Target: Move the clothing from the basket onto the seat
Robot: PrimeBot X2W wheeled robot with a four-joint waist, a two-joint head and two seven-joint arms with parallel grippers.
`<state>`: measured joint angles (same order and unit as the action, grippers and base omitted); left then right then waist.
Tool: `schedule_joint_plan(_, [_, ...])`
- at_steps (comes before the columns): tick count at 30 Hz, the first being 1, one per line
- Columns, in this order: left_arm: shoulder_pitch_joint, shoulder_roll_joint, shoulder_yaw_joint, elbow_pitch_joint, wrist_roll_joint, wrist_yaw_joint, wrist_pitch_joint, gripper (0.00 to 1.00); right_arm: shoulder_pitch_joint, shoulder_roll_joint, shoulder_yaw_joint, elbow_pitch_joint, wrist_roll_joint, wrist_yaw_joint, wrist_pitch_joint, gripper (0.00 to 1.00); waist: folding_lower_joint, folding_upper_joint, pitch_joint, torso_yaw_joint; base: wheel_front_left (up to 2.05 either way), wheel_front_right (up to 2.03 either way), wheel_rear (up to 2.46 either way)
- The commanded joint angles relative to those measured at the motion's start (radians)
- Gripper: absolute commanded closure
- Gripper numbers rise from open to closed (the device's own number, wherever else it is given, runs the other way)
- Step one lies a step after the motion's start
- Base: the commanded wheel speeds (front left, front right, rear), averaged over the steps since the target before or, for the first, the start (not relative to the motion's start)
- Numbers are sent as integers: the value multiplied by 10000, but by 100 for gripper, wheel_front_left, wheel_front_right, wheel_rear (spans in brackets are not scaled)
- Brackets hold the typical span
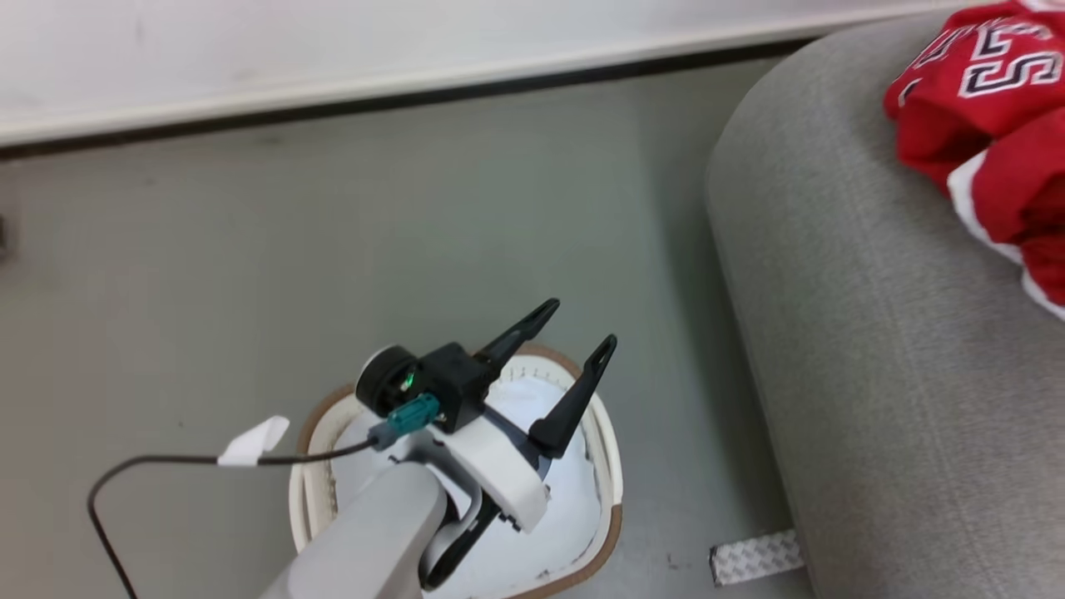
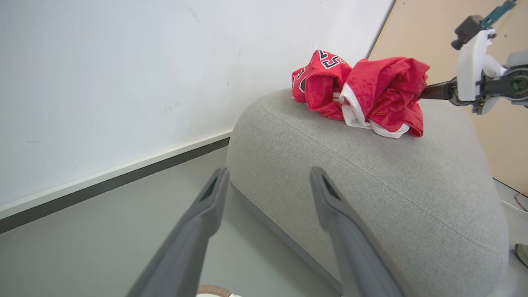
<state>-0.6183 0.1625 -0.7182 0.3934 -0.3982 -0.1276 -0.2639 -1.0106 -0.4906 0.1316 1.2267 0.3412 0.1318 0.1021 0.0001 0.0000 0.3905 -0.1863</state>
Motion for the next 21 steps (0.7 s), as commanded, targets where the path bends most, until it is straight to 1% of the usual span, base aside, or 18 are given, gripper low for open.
schedule_joint_plan(1, [265, 12, 86, 34, -8, -37, -6, 0, 147, 16, 166, -28, -138, -22, -94, 0, -1, 0, -493, -190, 0, 0, 0])
schedule_joint_plan(6, [857, 30, 431, 16, -92, -32, -6, 0, 534, -100, 840, -320, 12, -22, 7, 0, -1, 0, -1602, -338, 0, 0, 0])
schedule_joint_plan(10, [1385, 68, 888, -80, -191, -4, -6, 0, 940, -385, 1440, -1058, 406, -23, 138, 0, -1, 0, -2474, -272, 0, 0, 0])
schedule_joint_plan(13, [1764, 165, 1303, -242, -263, 69, -6, 0, 1325, -527, 1767, -2050, 1106, -23, 34, 0, -1, 0, -2978, -132, 0, 0, 0])
schedule_joint_plan(17, [2200, 303, 1965, -399, -369, 287, -5, 0, 1959, -835, 2086, -3742, 2118, -23, -167, 0, -1, 0, -3513, 161, 0, 0, 0])
schedule_joint_plan(21, [2617, 404, 2850, -842, -455, 538, -5, 0, 2665, -902, 2091, -5333, 2816, -23, -594, 0, -1, 0, -3855, 531, 0, 0, 0])
